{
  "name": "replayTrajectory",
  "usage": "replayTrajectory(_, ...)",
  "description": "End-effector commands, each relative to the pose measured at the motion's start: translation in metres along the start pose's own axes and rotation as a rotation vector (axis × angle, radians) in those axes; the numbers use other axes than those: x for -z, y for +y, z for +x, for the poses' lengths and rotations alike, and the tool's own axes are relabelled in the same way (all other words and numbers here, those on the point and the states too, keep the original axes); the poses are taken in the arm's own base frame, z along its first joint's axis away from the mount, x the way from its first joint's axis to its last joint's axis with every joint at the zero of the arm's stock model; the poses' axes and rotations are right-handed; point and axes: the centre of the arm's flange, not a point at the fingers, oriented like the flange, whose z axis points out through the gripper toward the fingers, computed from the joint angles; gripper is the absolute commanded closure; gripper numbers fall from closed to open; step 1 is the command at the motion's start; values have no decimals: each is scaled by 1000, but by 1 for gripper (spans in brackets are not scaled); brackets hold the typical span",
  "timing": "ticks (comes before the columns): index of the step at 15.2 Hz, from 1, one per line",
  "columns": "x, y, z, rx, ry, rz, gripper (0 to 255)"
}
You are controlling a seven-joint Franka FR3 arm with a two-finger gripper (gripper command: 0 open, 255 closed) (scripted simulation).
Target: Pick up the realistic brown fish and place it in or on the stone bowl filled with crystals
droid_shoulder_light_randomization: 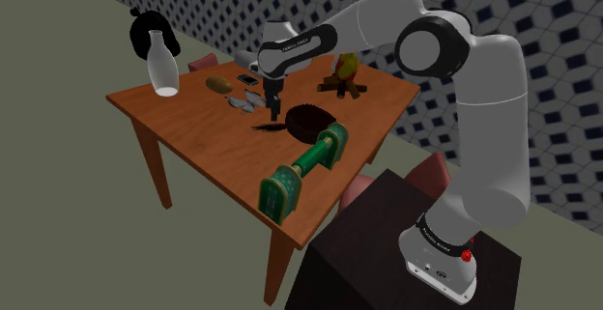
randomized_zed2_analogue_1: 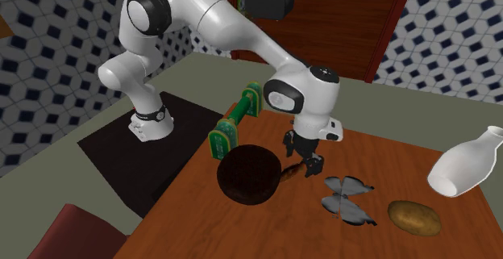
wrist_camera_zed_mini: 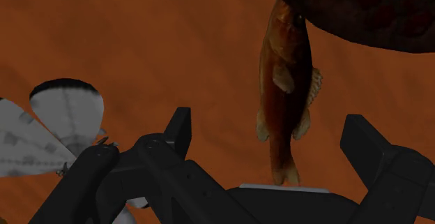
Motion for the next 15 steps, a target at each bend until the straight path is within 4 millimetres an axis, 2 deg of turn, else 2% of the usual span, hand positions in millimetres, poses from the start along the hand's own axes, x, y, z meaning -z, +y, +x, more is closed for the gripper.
replayTrajectory(1,-9,7,7,23,0,-3,0)
replayTrajectory(8,-44,7,7,23,0,-3,0)
replayTrajectory(15,-44,7,7,23,0,-3,0)
